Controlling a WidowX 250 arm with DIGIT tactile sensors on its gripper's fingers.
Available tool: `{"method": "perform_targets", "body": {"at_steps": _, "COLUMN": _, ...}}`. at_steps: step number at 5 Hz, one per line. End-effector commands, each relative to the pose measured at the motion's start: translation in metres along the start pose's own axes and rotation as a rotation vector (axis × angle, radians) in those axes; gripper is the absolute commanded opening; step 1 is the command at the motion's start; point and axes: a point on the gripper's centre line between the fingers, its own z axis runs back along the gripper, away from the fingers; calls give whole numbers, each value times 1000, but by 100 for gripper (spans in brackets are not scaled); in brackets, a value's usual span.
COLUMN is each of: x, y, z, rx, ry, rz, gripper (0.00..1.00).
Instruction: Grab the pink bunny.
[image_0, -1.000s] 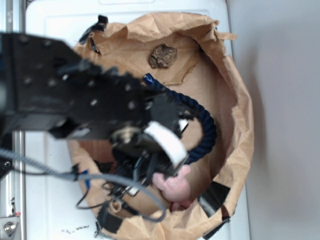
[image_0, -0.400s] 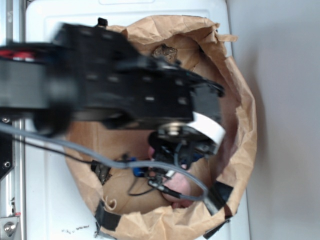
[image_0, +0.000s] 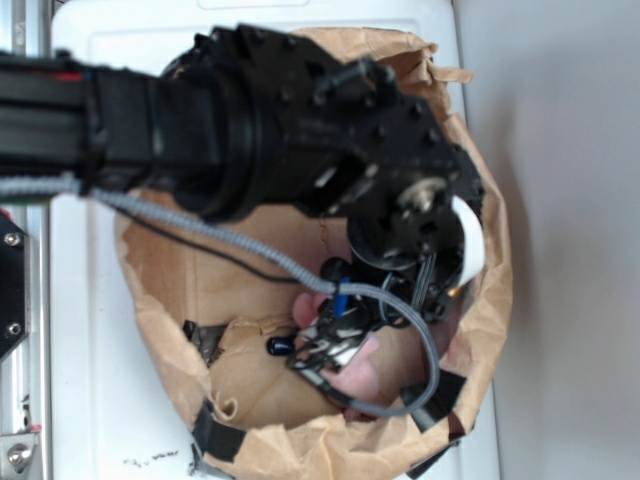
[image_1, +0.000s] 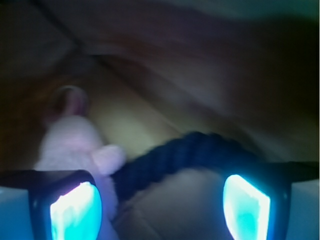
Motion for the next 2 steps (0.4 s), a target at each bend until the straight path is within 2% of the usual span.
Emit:
{"method": "perform_targets", "body": {"at_steps": 1, "x": 6, "y": -21, "z": 43, "rx": 18, "ry": -87, "rz": -55, "gripper": 100}}
{"method": "perform_targets", "body": {"at_steps": 2, "x": 8, "y": -22, "z": 38, "rx": 38, "ry": -74, "rz": -58, "gripper": 100}}
